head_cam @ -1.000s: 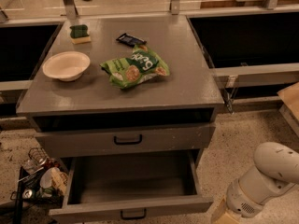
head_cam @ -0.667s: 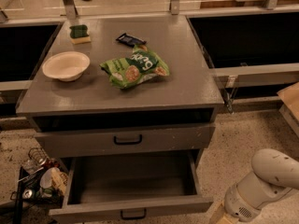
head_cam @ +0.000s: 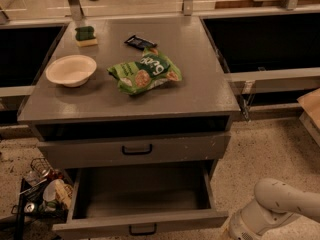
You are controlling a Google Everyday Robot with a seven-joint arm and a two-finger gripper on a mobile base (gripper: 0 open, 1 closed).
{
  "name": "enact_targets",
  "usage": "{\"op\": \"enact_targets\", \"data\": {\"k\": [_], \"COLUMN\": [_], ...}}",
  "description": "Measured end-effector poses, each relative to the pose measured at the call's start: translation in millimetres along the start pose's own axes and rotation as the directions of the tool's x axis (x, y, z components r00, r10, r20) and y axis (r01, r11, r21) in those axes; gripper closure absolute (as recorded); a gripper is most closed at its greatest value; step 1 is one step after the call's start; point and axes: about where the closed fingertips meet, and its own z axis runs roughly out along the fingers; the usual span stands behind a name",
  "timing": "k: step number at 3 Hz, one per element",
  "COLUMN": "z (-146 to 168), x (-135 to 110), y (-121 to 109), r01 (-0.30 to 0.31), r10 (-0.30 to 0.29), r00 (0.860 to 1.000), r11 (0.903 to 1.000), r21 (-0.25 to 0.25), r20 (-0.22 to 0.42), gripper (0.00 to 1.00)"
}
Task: Close middle drawer
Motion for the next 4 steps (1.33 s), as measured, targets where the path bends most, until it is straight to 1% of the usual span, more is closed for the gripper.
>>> {"op": "enact_targets", "data": {"k": [1,2,3,4], "z": [2.7,5.0,-0.2,-7.2], "x": [0.5,-0.8,-8.4,-19.6], "y": [-0.1,-8.1,-24.3,-39.2], "r01": [-0.002,-0.024,-0.029,-0.026], "r10": [0.002,0.024,0.029,0.026], "r00": [1.000,0.997,0.989,0.980], "r11": [1.0000,0.9997,0.9996,0.9997], "r21": [-0.003,-0.009,-0.006,-0.002], "r20": [0.002,0.073,0.145,0.197], "gripper": [1.00,1.00,1.00,1.00]}}
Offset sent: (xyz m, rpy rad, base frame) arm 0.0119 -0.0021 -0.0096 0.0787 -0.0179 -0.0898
